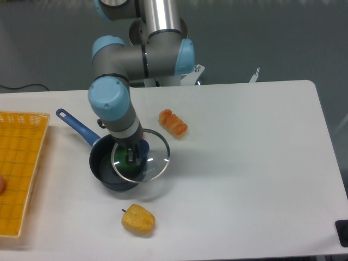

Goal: Close the pot lid
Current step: 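Carry the glass lid over the dark blue saucepan, then lower the glass lid onto the saucepan rim, then hold the lid seated on the saucepan with the gripper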

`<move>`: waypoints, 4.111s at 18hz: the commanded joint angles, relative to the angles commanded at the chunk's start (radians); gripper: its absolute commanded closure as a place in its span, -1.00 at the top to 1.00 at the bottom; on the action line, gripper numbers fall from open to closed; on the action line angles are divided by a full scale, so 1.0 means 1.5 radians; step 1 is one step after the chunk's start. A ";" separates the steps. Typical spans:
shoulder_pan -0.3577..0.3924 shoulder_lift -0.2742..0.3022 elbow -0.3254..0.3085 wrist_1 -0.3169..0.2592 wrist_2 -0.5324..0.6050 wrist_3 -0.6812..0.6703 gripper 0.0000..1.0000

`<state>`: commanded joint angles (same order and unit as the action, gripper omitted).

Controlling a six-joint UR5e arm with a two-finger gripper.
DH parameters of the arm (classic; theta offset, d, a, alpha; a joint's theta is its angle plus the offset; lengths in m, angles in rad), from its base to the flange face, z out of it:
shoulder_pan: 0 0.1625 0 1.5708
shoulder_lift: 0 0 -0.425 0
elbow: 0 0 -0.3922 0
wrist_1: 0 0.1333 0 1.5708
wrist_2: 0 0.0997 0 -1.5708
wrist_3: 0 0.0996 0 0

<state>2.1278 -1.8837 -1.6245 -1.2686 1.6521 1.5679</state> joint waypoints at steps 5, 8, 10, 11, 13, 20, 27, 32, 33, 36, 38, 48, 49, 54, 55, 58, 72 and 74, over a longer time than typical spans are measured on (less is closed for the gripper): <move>-0.014 0.001 -0.006 -0.001 0.000 -0.007 0.03; -0.022 -0.001 -0.015 0.007 -0.001 -0.023 0.03; -0.022 -0.001 -0.016 0.007 0.000 -0.023 0.03; -0.022 -0.001 -0.016 0.007 0.000 -0.022 0.03; -0.022 -0.001 -0.016 0.007 0.000 -0.023 0.03; -0.023 -0.004 -0.014 0.006 -0.001 -0.033 0.04; -0.030 -0.010 -0.009 0.006 0.000 -0.051 0.04; -0.037 -0.015 -0.008 0.006 0.000 -0.057 0.04; -0.039 -0.015 -0.008 0.006 0.000 -0.061 0.04; -0.039 -0.017 -0.004 0.006 -0.001 -0.069 0.04; -0.039 -0.019 -0.003 0.006 -0.002 -0.074 0.04; -0.043 -0.030 0.008 0.006 -0.001 -0.085 0.04; -0.044 -0.030 0.008 0.006 -0.001 -0.084 0.04; -0.043 -0.030 0.007 0.007 -0.001 -0.084 0.04; -0.044 -0.030 0.007 0.007 -0.001 -0.084 0.04; -0.044 -0.030 0.006 0.008 -0.001 -0.084 0.04; -0.044 -0.031 0.007 0.007 -0.001 -0.083 0.04; -0.044 -0.032 0.007 0.007 -0.001 -0.083 0.04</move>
<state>2.0617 -1.9313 -1.6137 -1.2579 1.6506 1.4435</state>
